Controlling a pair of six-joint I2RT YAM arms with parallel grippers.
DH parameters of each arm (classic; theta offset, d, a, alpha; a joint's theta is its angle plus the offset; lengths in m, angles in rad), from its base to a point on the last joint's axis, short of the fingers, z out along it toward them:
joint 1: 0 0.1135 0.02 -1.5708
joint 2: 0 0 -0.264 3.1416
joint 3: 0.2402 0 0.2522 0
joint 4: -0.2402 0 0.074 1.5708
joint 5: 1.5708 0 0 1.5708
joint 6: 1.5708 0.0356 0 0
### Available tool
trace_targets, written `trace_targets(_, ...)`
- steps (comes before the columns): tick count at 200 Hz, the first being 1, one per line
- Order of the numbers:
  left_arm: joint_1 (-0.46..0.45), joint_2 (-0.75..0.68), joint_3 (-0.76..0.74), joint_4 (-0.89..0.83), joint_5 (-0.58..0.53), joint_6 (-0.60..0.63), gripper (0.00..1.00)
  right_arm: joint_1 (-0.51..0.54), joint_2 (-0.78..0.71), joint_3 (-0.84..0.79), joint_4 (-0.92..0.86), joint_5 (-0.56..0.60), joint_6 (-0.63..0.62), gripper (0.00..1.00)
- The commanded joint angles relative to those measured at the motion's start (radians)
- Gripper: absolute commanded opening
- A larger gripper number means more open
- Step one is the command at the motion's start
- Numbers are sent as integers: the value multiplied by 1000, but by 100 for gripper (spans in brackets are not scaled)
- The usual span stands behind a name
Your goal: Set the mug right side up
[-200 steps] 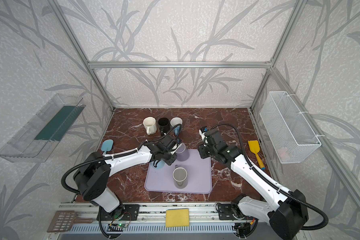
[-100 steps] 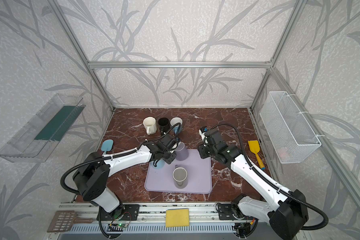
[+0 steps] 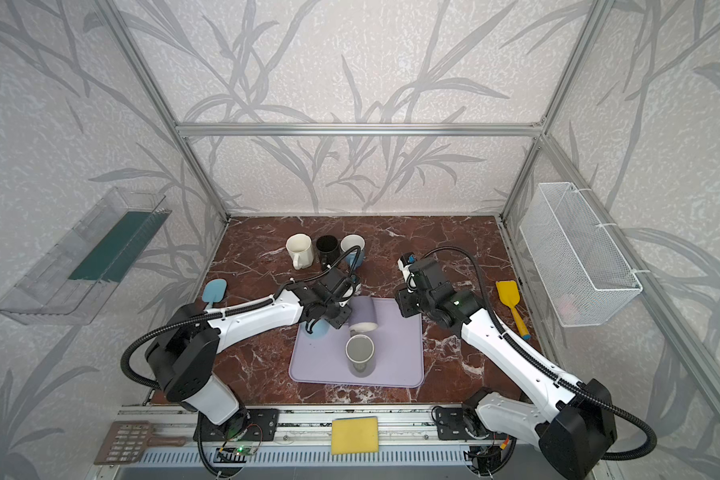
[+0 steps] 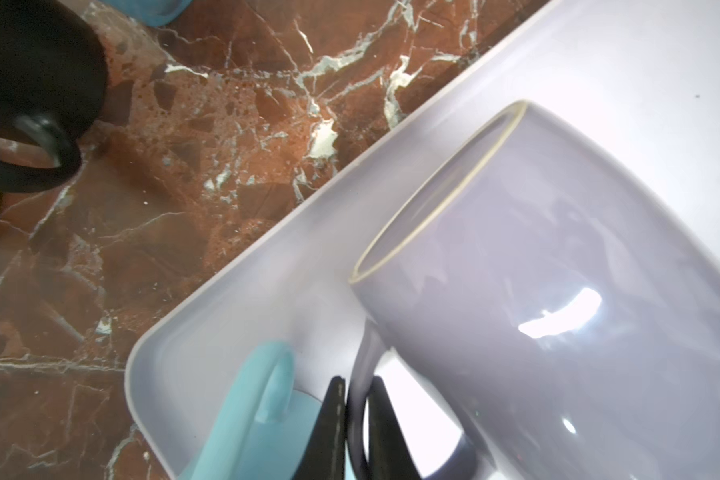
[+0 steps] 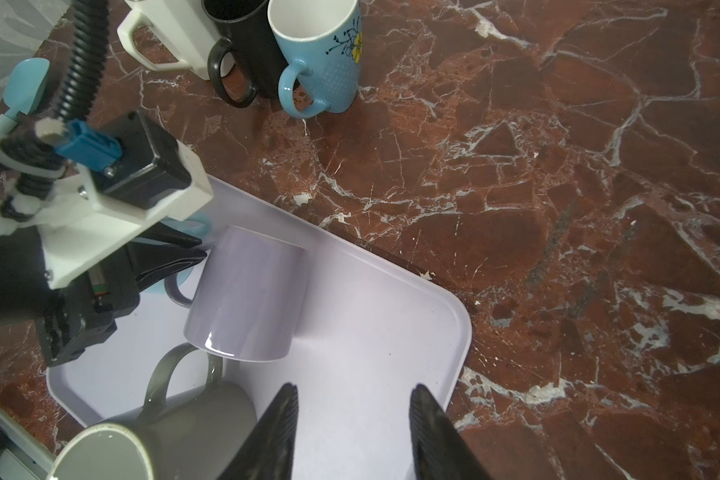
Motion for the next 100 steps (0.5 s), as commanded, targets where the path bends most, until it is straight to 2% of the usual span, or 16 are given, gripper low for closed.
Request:
trace_targets(1, 0, -49, 13, 22, 25, -4, 11, -3, -11, 4, -8, -2, -9, 46)
trace_targets(55, 0, -49, 19, 32, -6, -23, 4, -3, -13, 1, -8, 0, -9, 46)
trace_targets(76, 0, -39, 37, 33, -16, -51, 0, -3, -9, -4, -2, -4, -5, 46)
trace_targets(100, 0, -17, 61, 42, -32, -98, 0, -3, -9, -11, 9, -9, 2, 46)
